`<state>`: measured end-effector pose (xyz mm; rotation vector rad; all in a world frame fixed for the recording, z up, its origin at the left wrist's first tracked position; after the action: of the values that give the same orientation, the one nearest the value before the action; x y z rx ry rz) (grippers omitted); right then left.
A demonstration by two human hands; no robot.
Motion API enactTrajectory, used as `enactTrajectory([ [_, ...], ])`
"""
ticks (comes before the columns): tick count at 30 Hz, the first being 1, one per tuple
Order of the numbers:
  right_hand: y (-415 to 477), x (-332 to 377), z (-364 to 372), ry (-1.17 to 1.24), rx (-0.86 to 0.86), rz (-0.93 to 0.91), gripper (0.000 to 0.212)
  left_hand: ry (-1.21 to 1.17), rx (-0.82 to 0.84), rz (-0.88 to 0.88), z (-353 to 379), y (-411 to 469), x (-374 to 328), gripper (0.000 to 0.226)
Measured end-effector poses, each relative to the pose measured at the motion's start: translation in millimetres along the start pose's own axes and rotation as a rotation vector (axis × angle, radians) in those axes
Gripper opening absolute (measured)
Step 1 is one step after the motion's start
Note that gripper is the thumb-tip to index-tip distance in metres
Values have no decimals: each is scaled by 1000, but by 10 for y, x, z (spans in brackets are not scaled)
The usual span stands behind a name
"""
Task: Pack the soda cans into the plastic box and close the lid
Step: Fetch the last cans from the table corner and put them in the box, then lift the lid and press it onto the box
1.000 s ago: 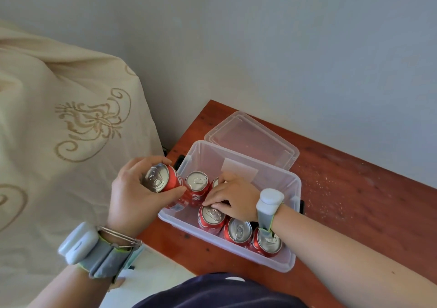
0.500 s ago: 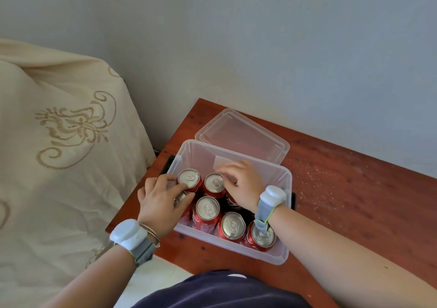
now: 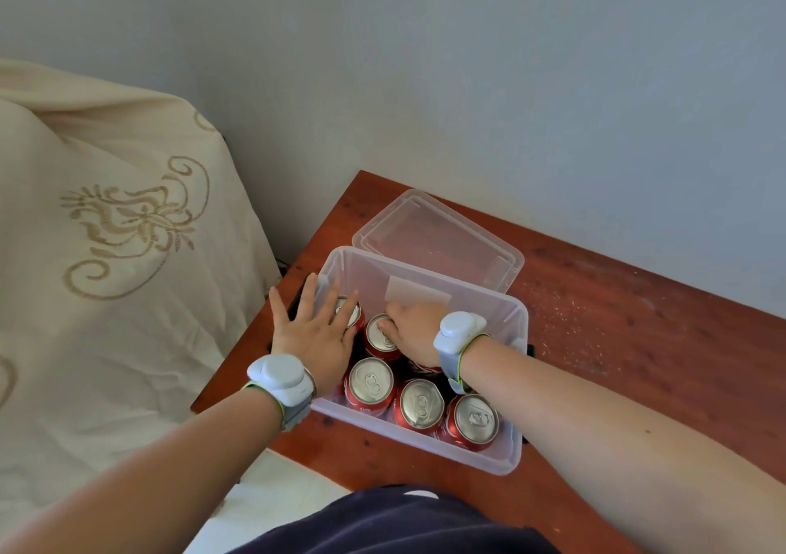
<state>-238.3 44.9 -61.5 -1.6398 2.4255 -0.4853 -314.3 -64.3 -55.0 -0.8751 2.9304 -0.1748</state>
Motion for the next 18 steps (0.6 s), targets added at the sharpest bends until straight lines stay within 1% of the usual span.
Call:
enactTrajectory([
  [2,8,-14,10,57,4,-2,40,-3,7,-13,-35,30,-15,56],
  [5,-3,-111,-55,170,-3,-37,40,-76,-4,-3,-76,13,-25,59],
  [7,-37,-244,-210,217,-74,-35,41,-156,-27,-17,-107,7,1,60],
  [9,-53,-458,-460,332,-195,2,34,-199,-88,-11,-141,17,1,63],
  [11,6,-716,-692,416,-287,63,28,-191,-124,85,-156,9,-80,66],
  [13,162,-962,-842,372,-337,110,25,-152,-73,246,-86,-3,-229,67],
  [14,283,-1091,-868,346,-334,132,24,-121,-49,309,-60,-6,-285,66],
  [15,422,-1217,-843,331,-314,156,23,-100,-23,336,-28,-11,-308,64],
  [18,778,-1666,-682,287,-194,307,26,-96,13,355,-9,-15,-322,60],
])
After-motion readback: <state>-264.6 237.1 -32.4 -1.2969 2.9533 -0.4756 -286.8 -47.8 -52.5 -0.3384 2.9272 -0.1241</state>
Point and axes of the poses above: each hand's wrist, its own y-axis towards the middle knuckle, its own z-axis out of the palm, x = y × z, the point moved 8 cm from there along y, towards the middle knuckle, and after that the axes turned 8 degrees about -y, right-handed, at the moved point
